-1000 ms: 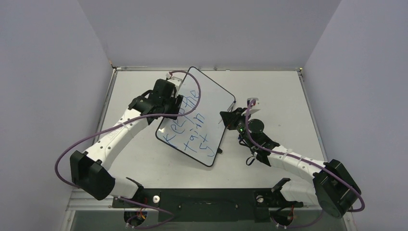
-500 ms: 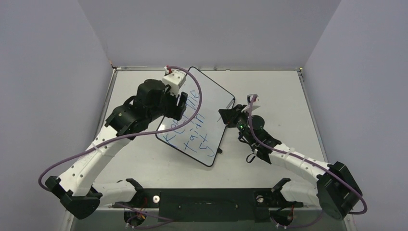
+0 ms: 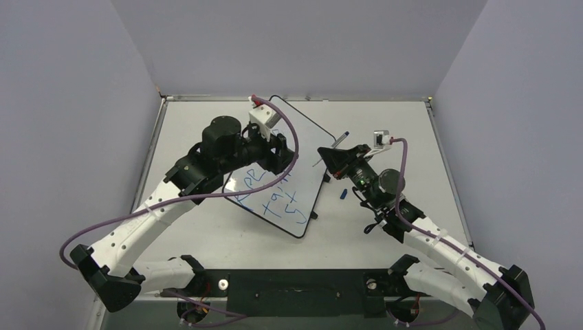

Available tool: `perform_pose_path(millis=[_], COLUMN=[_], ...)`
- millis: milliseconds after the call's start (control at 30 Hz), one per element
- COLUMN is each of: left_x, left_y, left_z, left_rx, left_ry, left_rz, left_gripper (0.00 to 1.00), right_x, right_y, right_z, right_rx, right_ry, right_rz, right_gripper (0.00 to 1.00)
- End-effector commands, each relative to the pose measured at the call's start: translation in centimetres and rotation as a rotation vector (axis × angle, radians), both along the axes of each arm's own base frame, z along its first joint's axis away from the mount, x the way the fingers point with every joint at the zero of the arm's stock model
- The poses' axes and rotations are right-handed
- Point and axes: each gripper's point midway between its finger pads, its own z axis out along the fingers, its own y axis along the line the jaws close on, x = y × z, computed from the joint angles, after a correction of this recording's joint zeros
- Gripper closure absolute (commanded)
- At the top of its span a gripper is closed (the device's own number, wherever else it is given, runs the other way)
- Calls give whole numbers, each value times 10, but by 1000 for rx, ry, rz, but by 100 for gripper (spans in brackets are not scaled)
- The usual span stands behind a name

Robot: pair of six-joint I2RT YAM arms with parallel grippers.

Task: Write a sentence on the whiteboard
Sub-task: Pass from the right arm to the left

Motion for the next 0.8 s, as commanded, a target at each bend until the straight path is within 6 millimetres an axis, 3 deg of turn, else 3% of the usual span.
perform_pose_path(millis=[0,200,333,600,767], left_x=[-19,-47,-55,-53,-49], left_y=[-31,-46,-50,-59,-68], left_z=[43,58,66,53,45], left_rx=[-152,-241,-281,-279,-270], left_ry=[-30,-23,-25,-2,34], left_rz=[-177,-353,-400,-431,-457], left_gripper=[41,41,42,48,60], right_x=[-24,-43,-50,-56,-58], right_y=[-3,-2,-1,-1,2], right_z=[37,61,73,87,90], right_rx=[100,183,231,267,275], right_ry=[-122,-198,-227,-244,-244], right_rz=[73,148,181,207,225], right_gripper=[100,100,100,100,100])
